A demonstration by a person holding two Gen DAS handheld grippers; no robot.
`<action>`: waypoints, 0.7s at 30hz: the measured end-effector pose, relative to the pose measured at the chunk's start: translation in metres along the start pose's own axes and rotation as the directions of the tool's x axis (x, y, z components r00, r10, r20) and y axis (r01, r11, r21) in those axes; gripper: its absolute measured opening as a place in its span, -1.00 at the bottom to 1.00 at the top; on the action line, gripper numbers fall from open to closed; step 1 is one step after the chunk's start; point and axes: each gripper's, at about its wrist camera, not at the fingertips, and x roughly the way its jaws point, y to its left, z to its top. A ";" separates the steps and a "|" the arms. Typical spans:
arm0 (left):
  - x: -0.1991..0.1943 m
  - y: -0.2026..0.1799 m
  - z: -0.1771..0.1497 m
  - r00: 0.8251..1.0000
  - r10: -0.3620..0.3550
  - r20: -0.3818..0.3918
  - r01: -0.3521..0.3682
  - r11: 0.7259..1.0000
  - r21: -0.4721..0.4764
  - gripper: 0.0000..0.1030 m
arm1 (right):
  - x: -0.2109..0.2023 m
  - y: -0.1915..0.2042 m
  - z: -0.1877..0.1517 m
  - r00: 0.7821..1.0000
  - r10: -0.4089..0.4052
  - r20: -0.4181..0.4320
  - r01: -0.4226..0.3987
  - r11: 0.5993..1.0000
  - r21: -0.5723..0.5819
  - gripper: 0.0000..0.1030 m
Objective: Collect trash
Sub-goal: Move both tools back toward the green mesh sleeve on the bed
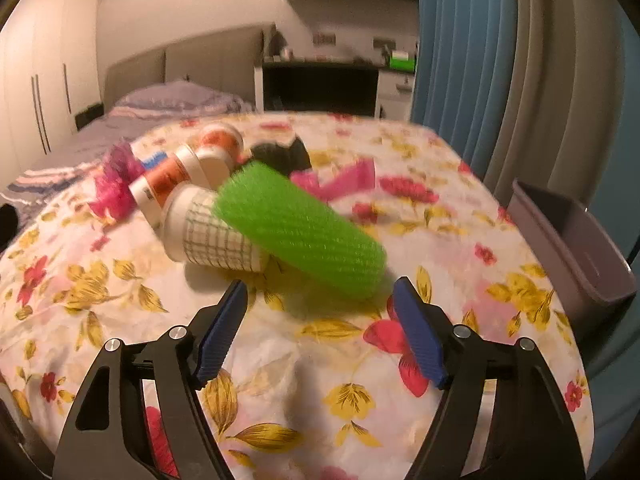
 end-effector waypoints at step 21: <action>0.034 -0.024 0.002 0.993 -0.101 -0.064 0.104 0.993 0.060 0.86 | 0.028 0.006 0.017 0.999 -0.035 -0.010 0.034 0.992 -0.124 -0.53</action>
